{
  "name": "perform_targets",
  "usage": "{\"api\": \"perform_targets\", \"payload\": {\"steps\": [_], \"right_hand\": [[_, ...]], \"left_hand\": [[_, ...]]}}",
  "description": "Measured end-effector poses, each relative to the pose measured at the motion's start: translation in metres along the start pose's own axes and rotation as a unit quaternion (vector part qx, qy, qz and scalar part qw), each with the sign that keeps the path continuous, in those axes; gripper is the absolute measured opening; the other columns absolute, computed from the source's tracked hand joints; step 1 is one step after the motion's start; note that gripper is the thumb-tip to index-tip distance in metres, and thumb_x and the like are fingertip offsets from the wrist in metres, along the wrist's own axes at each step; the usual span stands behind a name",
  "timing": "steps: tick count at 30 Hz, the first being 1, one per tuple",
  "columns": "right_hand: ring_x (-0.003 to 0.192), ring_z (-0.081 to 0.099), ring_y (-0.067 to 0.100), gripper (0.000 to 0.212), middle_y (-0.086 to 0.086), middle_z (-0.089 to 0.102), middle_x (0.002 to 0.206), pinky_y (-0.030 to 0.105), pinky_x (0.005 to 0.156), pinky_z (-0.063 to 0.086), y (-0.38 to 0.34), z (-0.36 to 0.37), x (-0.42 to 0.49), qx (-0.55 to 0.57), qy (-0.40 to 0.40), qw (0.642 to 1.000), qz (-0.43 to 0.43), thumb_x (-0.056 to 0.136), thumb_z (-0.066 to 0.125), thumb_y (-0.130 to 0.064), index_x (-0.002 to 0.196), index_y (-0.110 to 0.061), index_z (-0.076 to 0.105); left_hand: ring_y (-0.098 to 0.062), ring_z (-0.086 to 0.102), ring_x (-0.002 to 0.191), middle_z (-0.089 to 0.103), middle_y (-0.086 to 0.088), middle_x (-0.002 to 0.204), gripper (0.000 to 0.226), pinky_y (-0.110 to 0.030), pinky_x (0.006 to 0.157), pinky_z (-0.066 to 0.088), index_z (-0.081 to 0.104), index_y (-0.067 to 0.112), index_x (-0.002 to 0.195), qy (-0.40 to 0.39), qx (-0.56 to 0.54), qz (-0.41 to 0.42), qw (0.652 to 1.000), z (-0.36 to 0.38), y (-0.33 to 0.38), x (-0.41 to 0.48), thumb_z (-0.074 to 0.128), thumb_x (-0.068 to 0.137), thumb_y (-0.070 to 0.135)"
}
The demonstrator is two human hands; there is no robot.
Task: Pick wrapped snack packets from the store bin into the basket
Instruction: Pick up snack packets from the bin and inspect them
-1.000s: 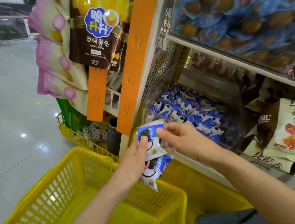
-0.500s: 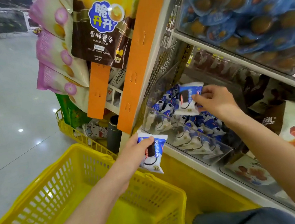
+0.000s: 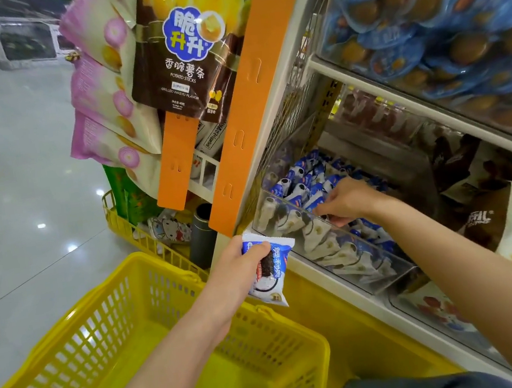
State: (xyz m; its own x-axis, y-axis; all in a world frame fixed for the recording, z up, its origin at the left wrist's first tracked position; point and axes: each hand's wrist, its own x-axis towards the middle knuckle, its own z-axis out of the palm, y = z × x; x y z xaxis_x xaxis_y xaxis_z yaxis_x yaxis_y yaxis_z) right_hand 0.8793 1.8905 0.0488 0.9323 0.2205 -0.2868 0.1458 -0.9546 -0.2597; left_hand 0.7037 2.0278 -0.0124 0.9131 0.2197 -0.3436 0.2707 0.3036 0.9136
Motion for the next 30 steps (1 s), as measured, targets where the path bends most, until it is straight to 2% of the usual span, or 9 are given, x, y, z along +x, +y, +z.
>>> {"api": "perform_targets", "payload": {"steps": [2, 6, 9, 11, 14, 17, 21, 25, 30], "right_hand": [[0.058, 0.068, 0.014, 0.034, 0.011, 0.061, 0.061, 0.027, 0.067, 0.058, -0.006, 0.007, 0.003, 0.066, 0.005, 0.998, 0.0, 0.086, 0.064, -0.021, 0.058, -0.012, 0.047], [0.049, 0.066, 0.009, 0.031, 0.009, 0.061, 0.059, 0.015, 0.045, 0.051, -0.007, 0.014, 0.005, 0.229, -0.025, 0.973, 0.012, 0.082, 0.069, -0.022, 0.064, -0.01, 0.047], [0.063, 0.07, 0.012, 0.025, 0.013, 0.062, 0.069, 0.024, 0.071, 0.058, -0.003, 0.018, 0.008, 0.201, -0.074, 0.977, 0.012, 0.08, 0.071, -0.029, 0.075, -0.012, 0.054], [0.06, 0.07, 0.011, 0.022, 0.005, 0.066, 0.058, 0.024, 0.07, 0.058, -0.005, 0.018, 0.008, 0.217, -0.066, 0.974, 0.01, 0.081, 0.071, -0.028, 0.078, -0.01, 0.058], [0.073, 0.071, 0.02, 0.024, 0.013, 0.071, 0.084, 0.031, 0.077, 0.058, -0.013, 0.016, 0.001, 0.257, -0.04, 0.966, -0.005, 0.085, 0.065, -0.028, 0.083, -0.005, 0.061], [0.092, 0.066, 0.023, 0.033, 0.012, 0.067, 0.102, 0.033, 0.08, 0.055, -0.016, 0.016, -0.013, 0.198, 0.041, 0.979, -0.033, 0.091, 0.053, -0.038, 0.097, -0.006, 0.063], [0.071, 0.054, -0.005, 0.017, -0.006, 0.062, 0.084, 0.008, 0.058, 0.042, -0.015, 0.032, -0.062, 0.208, 0.197, 0.938, -0.195, 0.094, 0.05, -0.029, 0.101, -0.016, 0.059], [0.078, 0.055, -0.005, 0.015, -0.012, 0.059, 0.088, 0.01, 0.068, 0.045, -0.013, 0.068, -0.099, 0.219, 0.128, 0.931, -0.261, 0.09, 0.054, -0.026, 0.105, -0.023, 0.058], [0.073, 0.054, 0.008, 0.028, -0.003, 0.057, 0.08, 0.017, 0.067, 0.047, -0.005, 0.086, -0.096, 0.363, 0.021, 0.913, -0.185, 0.087, 0.061, -0.01, 0.114, -0.004, 0.058]], "left_hand": [[-0.01, 0.067, 0.073, 0.07, -0.005, 0.095, 0.021, -0.014, 0.055, 0.05, 0.055, 0.016, 0.112, 0.001, -0.002, 0.0, 1.0, 0.0, 0.0, 0.0, 0.052, 0.094, 0.026], [-0.006, 0.067, 0.067, 0.07, -0.004, 0.093, 0.019, -0.012, 0.051, 0.049, 0.056, 0.016, 0.111, 0.004, -0.009, 0.008, 1.0, -0.002, 0.001, 0.0, 0.052, 0.094, 0.025], [-0.004, 0.066, 0.063, 0.07, -0.003, 0.091, 0.018, -0.011, 0.05, 0.049, 0.056, 0.016, 0.109, 0.007, -0.01, 0.01, 1.0, -0.001, 0.0, 0.002, 0.052, 0.094, 0.025], [-0.006, 0.067, 0.068, 0.07, -0.004, 0.094, 0.02, -0.011, 0.05, 0.049, 0.054, 0.015, 0.111, 0.012, -0.007, 0.01, 1.0, 0.0, 0.0, 0.002, 0.051, 0.094, 0.026], [-0.008, 0.066, 0.069, 0.068, -0.006, 0.096, 0.022, -0.012, 0.048, 0.048, 0.052, 0.013, 0.114, 0.025, -0.01, 0.005, 1.0, 0.0, -0.001, 0.003, 0.05, 0.095, 0.024], [-0.006, 0.064, 0.062, 0.066, -0.006, 0.093, 0.022, -0.011, 0.043, 0.045, 0.05, 0.011, 0.115, 0.037, -0.036, -0.004, 0.999, 0.0, -0.001, 0.003, 0.051, 0.094, 0.02], [-0.007, 0.065, 0.07, 0.066, -0.007, 0.099, 0.025, -0.01, 0.045, 0.046, 0.05, 0.012, 0.117, 0.054, -0.028, 0.03, 0.998, 0.0, -0.004, 0.003, 0.054, 0.093, 0.017], [-0.01, 0.065, 0.083, 0.065, -0.01, 0.105, 0.025, -0.012, 0.051, 0.049, 0.052, 0.011, 0.115, 0.045, -0.012, 0.079, 0.996, 0.001, -0.01, 0.001, 0.056, 0.091, 0.014], [-0.011, 0.066, 0.081, 0.067, -0.01, 0.099, 0.016, -0.014, 0.053, 0.049, 0.054, 0.011, 0.106, 0.024, 0.021, 0.103, 0.994, 0.002, -0.018, -0.001, 0.057, 0.09, 0.009]]}}
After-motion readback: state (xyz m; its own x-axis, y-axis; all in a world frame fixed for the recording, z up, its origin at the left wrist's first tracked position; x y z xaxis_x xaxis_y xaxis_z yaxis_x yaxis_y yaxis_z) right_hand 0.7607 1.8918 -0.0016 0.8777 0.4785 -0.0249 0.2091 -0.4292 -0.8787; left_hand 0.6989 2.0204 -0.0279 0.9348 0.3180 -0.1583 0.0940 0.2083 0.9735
